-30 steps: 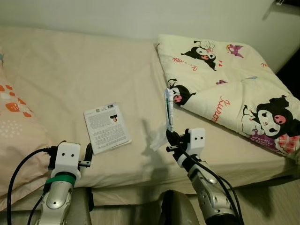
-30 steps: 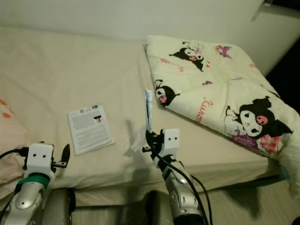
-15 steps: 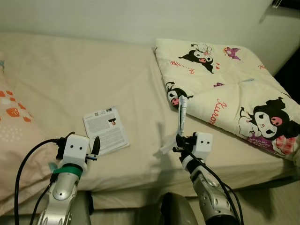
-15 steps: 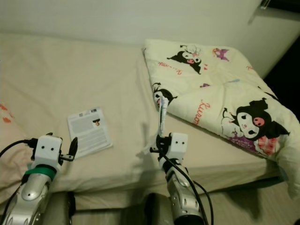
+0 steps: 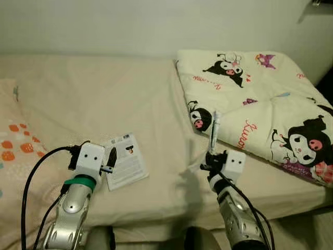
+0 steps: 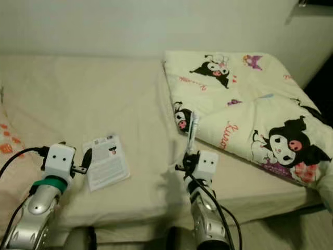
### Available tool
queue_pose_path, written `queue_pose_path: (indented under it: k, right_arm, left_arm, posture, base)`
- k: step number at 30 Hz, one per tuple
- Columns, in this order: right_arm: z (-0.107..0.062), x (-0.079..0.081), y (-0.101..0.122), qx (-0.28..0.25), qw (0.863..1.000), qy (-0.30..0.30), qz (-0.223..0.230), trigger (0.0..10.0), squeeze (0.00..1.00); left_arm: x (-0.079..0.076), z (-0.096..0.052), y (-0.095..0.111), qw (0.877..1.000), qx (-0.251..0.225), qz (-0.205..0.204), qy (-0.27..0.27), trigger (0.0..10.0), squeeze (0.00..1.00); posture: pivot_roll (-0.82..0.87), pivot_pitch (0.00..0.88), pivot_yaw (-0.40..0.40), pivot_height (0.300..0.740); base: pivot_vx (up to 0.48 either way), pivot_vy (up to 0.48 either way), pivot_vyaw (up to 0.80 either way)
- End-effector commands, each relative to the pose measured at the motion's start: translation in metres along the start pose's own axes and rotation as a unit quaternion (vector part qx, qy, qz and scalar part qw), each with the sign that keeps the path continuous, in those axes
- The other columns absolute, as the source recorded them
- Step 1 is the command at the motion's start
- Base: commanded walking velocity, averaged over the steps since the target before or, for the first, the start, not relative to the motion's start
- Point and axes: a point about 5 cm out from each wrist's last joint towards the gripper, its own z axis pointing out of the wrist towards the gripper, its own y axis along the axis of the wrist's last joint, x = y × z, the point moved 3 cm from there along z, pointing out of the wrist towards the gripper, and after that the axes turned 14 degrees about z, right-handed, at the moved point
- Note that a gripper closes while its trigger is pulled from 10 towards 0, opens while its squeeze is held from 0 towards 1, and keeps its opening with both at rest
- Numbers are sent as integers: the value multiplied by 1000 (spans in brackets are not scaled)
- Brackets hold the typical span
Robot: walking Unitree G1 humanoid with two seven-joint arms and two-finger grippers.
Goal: Clean up the room
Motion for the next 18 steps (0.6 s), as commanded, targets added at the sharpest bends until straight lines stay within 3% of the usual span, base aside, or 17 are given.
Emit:
queue_pose_path:
  k: [1,6,12,16,18]
  right_arm:
    - [-2,-6,-3,3,1000,-12,2,10000,0]
    - [2,-10,6,-7,1000,-13,-12,10000,0]
    - [-3,-18,16,-28,999,-27,-11,10000,0]
    - [-5,-20,18,-37,998,-40,9,10000,0]
    - [-7,-21,11,-31,999,-42,10,10000,0]
  left_arm:
    - [0,-3,-5,1000,11,7,-5,10000,0]
    - [13,7,20,1000,-13,29,1,10000,0]
    - [29,16,33,999,-27,45,2,10000,0]
    - [30,17,25,1000,-16,14,10,10000,0]
    - [16,9,-6,1000,21,1,2,10000,0]
  posture:
    - [204,0,-26,652]
    - [261,0,-13,673]
    - [265,0,3,697]
    - [231,0,2,707]
    - [180,0,21,717]
  base:
    - [0,0,0]
    - [0,0,0]
    - [0,0,0]
    - [0,0,0]
    - [0,0,0]
